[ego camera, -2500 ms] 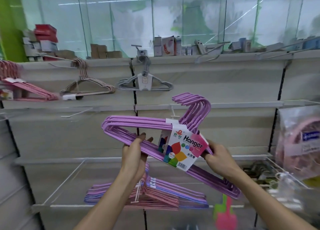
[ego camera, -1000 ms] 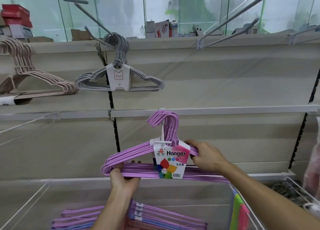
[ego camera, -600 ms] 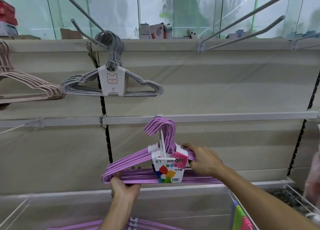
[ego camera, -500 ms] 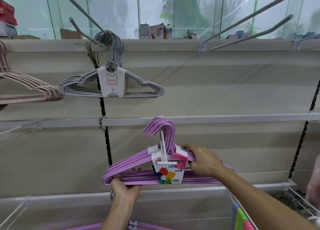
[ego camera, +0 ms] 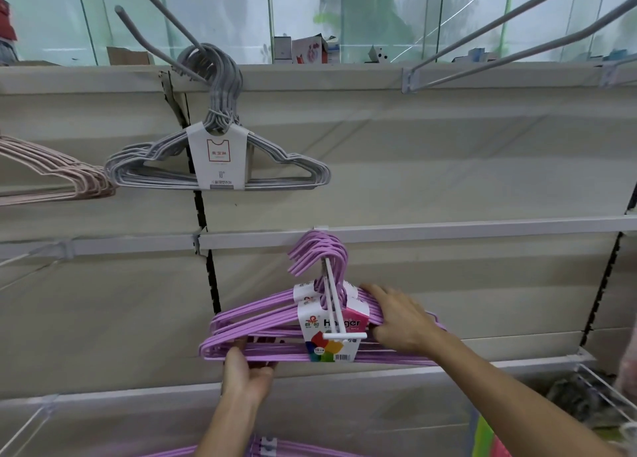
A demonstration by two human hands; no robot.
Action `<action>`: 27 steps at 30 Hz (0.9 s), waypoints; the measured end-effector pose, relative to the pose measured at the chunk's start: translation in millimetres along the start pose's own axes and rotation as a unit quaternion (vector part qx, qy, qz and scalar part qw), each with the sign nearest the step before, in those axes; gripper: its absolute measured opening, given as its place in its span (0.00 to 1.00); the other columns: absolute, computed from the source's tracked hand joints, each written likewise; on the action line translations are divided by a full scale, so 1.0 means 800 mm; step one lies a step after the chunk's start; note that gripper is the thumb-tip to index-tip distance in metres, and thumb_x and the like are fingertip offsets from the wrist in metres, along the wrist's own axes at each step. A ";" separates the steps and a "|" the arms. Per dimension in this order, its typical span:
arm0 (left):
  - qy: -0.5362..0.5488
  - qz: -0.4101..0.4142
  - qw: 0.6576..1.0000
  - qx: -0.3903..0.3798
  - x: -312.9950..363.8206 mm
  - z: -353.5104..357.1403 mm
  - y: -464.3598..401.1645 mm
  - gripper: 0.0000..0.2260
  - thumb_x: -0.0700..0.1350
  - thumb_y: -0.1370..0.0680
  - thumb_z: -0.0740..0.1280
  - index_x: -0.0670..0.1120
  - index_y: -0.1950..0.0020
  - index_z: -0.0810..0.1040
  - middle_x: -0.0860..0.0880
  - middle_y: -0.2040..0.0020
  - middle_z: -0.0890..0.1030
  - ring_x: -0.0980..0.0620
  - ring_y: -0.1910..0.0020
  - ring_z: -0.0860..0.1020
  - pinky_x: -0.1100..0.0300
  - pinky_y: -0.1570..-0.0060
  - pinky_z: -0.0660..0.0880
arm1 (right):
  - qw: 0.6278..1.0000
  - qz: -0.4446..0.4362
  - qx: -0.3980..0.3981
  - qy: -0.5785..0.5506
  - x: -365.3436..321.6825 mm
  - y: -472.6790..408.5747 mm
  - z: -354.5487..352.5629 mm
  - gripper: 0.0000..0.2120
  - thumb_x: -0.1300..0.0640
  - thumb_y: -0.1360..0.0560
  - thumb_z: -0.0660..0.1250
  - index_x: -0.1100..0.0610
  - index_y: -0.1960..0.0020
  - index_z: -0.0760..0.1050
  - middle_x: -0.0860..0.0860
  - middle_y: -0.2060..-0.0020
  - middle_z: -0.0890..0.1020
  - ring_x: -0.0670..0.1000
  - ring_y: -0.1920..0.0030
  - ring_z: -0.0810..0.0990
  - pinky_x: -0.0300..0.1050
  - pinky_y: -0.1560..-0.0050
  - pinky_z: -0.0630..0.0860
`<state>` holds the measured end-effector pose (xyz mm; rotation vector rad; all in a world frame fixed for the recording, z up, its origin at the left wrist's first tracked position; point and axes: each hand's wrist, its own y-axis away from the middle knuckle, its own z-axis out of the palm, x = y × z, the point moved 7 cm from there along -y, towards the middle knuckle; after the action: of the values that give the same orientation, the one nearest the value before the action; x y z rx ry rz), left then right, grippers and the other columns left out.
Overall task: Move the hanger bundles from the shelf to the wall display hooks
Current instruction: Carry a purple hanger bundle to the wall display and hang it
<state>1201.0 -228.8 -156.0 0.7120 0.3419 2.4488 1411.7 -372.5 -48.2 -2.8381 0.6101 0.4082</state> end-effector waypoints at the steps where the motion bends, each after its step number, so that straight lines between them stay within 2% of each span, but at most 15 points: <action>1: -0.015 -0.001 1.000 0.005 0.001 -0.004 0.001 0.15 0.39 0.21 0.65 0.45 0.34 0.76 0.42 0.40 0.80 0.43 0.47 0.80 0.44 0.45 0.75 | 1.000 -0.001 0.001 0.002 -0.001 0.001 0.000 0.37 0.51 0.30 0.67 0.47 0.23 0.57 0.50 0.30 0.71 0.55 0.33 0.70 0.55 0.32 0.67; 4: -0.051 -0.016 0.998 0.018 -0.002 -0.014 0.007 0.18 0.36 0.22 0.64 0.43 0.32 0.74 0.39 0.37 0.78 0.42 0.46 0.79 0.43 0.45 0.75 | 1.000 0.000 0.003 0.020 -0.001 0.006 0.003 0.40 0.50 0.30 0.67 0.46 0.22 0.53 0.51 0.28 0.69 0.56 0.31 0.67 0.58 0.29 0.64; 8: -0.115 -0.054 0.992 -0.002 -0.009 -0.023 0.025 0.18 0.38 0.21 0.63 0.40 0.30 0.71 0.36 0.37 0.78 0.37 0.41 0.78 0.42 0.43 0.74 | 0.999 -0.001 0.026 0.042 -0.008 0.015 0.000 0.42 0.45 0.28 0.69 0.47 0.21 0.52 0.50 0.26 0.65 0.56 0.29 0.65 0.57 0.29 0.63; 12: -0.232 -0.091 0.967 -0.045 -0.011 -0.028 0.048 0.17 0.38 0.21 0.65 0.35 0.33 0.73 0.33 0.39 0.79 0.36 0.40 0.78 0.42 0.40 0.74 | 0.999 -0.001 0.036 0.040 -0.010 0.031 -0.001 0.43 0.39 0.30 0.71 0.46 0.22 0.54 0.49 0.26 0.64 0.55 0.28 0.65 0.57 0.29 0.63; 14: -0.298 -0.104 0.946 -0.071 -0.009 -0.028 0.061 0.16 0.39 0.20 0.65 0.35 0.34 0.73 0.34 0.38 0.78 0.36 0.40 0.78 0.43 0.41 0.75 | 0.998 -0.002 0.050 0.044 -0.009 0.046 -0.005 0.43 0.36 0.29 0.70 0.47 0.22 0.55 0.49 0.25 0.63 0.55 0.27 0.63 0.57 0.28 0.62; 17: -0.398 -0.099 0.905 -0.116 -0.007 -0.026 0.080 0.15 0.42 0.20 0.65 0.38 0.34 0.73 0.38 0.39 0.80 0.38 0.42 0.79 0.45 0.45 0.77 | 0.996 -0.006 0.082 0.030 -0.004 0.077 -0.016 0.38 0.35 0.27 0.67 0.47 0.23 0.60 0.49 0.27 0.67 0.55 0.28 0.66 0.54 0.30 0.64; 21: -0.550 -0.027 0.821 -0.152 -0.015 -0.011 0.115 0.09 0.44 0.18 0.64 0.43 0.41 0.80 0.45 0.50 0.86 0.43 0.50 0.84 0.46 0.47 0.80 | 0.988 0.004 0.151 -0.039 0.005 0.129 -0.048 0.30 0.36 0.27 0.63 0.50 0.31 0.72 0.50 0.37 0.78 0.54 0.36 0.75 0.54 0.35 0.72; 25: -0.614 0.038 0.744 -0.260 -0.057 0.023 0.168 0.08 0.42 0.18 0.63 0.45 0.44 0.81 0.47 0.53 0.86 0.47 0.53 0.84 0.50 0.49 0.81 | 0.970 0.015 0.230 -0.078 0.017 0.190 -0.091 0.17 0.49 0.22 0.69 0.53 0.35 0.76 0.47 0.43 0.80 0.46 0.45 0.77 0.38 0.45 0.69; 27: -0.636 0.065 0.702 -0.312 -0.086 0.043 0.193 0.08 0.42 0.18 0.62 0.47 0.46 0.81 0.46 0.53 0.85 0.48 0.55 0.84 0.51 0.49 0.81 | 0.964 0.019 0.255 -0.070 0.024 0.223 -0.112 0.16 0.50 0.22 0.69 0.53 0.36 0.76 0.47 0.44 0.81 0.45 0.47 0.78 0.37 0.48 0.69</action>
<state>1199.9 -391.4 -97.1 1.8263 -1.0379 1.4076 1372.1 -562.1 4.6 -2.2916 0.6332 0.3880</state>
